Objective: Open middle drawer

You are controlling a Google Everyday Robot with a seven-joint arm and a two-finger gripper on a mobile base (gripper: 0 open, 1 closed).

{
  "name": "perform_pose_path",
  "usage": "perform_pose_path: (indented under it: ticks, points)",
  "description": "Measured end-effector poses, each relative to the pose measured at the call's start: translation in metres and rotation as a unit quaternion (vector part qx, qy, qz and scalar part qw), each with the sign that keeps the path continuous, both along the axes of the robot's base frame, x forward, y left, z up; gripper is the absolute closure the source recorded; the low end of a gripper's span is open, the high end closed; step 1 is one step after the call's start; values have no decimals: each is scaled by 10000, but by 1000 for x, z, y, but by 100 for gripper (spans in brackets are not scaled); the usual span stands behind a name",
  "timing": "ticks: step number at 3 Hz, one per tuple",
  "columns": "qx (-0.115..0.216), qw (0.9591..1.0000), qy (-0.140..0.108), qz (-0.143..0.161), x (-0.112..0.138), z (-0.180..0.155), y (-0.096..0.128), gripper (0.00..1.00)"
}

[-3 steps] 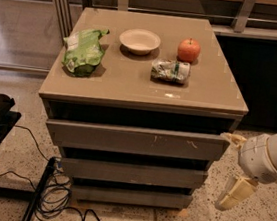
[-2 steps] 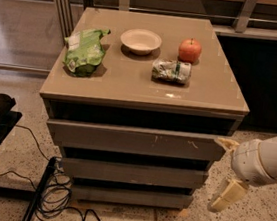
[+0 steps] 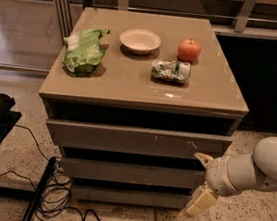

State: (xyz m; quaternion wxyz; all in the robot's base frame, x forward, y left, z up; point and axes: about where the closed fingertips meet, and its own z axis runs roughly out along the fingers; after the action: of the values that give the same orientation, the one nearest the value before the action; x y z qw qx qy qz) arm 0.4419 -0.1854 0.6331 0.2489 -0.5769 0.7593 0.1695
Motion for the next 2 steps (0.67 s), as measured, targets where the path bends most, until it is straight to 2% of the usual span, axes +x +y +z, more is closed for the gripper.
perform_pose_path:
  ticks: [1, 2]
  points:
    - [128, 9998, -4, -135, 4, -40, 13, 0]
    - [340, 9987, -209, -319, 29, -101, 34, 0]
